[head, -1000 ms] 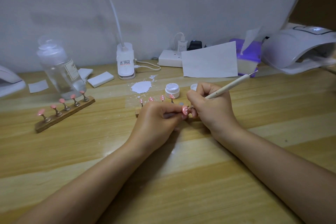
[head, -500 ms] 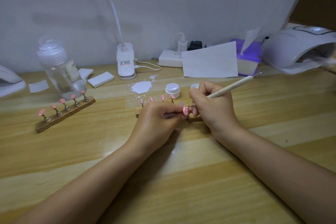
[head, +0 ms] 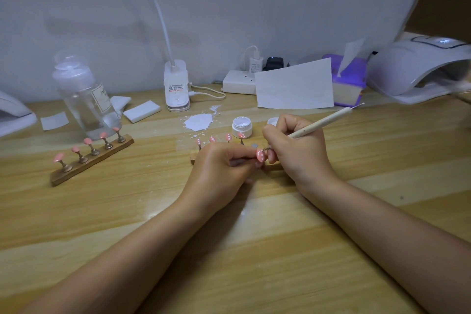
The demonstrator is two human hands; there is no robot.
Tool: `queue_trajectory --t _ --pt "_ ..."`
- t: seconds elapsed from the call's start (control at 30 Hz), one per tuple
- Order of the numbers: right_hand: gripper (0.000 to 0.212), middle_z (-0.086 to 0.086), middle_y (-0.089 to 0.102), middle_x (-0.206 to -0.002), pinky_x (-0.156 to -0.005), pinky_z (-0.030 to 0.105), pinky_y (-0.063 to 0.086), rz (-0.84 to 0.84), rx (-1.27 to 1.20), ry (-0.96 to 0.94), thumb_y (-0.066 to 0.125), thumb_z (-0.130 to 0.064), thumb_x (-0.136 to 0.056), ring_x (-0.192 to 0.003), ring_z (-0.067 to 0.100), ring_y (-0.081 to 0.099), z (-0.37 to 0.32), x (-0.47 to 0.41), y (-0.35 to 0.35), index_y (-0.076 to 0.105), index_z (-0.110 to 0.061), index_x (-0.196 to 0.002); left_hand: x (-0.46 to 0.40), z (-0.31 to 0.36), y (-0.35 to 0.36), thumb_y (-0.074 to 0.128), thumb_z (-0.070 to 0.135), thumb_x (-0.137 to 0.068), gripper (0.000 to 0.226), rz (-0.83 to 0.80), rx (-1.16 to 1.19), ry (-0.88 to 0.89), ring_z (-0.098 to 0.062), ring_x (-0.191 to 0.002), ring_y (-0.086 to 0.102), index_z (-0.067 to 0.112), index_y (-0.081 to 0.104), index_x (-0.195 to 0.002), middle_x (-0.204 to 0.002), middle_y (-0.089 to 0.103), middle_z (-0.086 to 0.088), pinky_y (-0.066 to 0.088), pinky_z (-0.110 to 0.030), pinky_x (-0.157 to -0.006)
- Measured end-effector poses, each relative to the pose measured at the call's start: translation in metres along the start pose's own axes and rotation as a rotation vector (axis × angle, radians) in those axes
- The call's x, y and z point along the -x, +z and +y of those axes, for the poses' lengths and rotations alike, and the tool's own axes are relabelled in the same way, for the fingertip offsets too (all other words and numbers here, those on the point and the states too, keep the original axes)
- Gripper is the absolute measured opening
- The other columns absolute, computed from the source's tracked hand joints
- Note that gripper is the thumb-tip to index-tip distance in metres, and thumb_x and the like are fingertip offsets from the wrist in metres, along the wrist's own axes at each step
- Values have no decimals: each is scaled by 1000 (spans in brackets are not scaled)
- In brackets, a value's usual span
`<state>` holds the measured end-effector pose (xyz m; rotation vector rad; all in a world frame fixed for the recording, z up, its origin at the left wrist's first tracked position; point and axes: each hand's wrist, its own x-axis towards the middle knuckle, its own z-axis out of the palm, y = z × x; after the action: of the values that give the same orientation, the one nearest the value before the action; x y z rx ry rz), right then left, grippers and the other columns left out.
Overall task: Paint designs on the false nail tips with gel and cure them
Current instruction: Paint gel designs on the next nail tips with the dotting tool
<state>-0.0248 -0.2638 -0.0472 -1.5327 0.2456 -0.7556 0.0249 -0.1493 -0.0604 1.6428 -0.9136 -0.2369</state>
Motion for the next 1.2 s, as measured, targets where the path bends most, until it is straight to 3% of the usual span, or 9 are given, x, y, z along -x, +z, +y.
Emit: queue_trajectory --t 0.17,0.3,0.4,0.5,0.6,0.73,1.03,1.13,1.2 --pt "39 -3 43 -30 -38 11 36 35 -47 -30 58 -1 -84 -28 3 45 -4 3 0 36 -9 -53 1 2 0 63 -1 -81 25 8 22 -38 7 -74 64 20 72 -72 -70 70 15 50 -12 -52" --pt "38 1 53 -35 -38 12 37 110 -107 -40 55 -44 -79 -30 6 44 -11 3 0 49 -13 -59 3 6 -1 65 2 -81 18 45 76 -54 6 -70 64 18 73 -79 -74 72 2 50 -13 -52" --pt "47 -1 42 -29 -37 11 33 141 -42 -39 43 -58 -72 -27 6 36 -13 2 -4 59 -17 -57 4 9 -1 66 7 -81 13 85 127 -73 0 -70 67 17 73 -82 -72 72 3 51 -15 -51" --pt "42 -4 44 -34 -43 13 36 102 24 -113 51 -52 -74 -33 4 41 -16 2 -8 54 -16 -53 4 12 -1 66 9 -81 10 113 171 -90 -2 -69 68 17 72 -82 -69 72 7 50 -15 -50" --pt "25 -7 58 -57 -52 19 43 -73 162 -207 73 -33 -74 -56 8 56 -14 2 -14 53 -25 -63 5 14 -3 65 6 -80 14 139 203 -71 -4 -69 69 18 72 -81 -69 72 9 50 -16 -48" --pt "24 -5 68 -81 -60 18 47 -220 226 -247 70 -20 -68 -77 5 60 -12 4 -13 50 -32 -73 7 17 -4 64 7 -80 17 170 189 -20 -3 -72 69 23 72 -81 -73 72 8 49 -15 -49" --pt "32 -1 68 -78 -61 23 50 -190 125 -238 71 -3 -75 -75 8 63 -8 3 -12 48 -24 -76 9 20 -4 63 7 -82 18 175 182 -18 -5 -74 69 19 71 -93 -79 72 13 50 -16 -48" --pt "30 -7 66 -71 -62 15 49 -87 30 -187 69 0 -77 -68 1 61 -7 -4 -16 46 -20 -76 7 26 -10 65 11 -81 14 310 164 24 -7 -69 69 18 70 -91 -76 72 8 51 -19 -48" --pt "31 -7 66 -74 -62 15 48 -71 101 -186 69 -2 -77 -67 2 59 -6 -9 -18 45 -20 -76 3 31 -22 67 15 -80 14 417 51 148 -6 -67 66 22 67 -92 -75 70 5 51 -18 -52"
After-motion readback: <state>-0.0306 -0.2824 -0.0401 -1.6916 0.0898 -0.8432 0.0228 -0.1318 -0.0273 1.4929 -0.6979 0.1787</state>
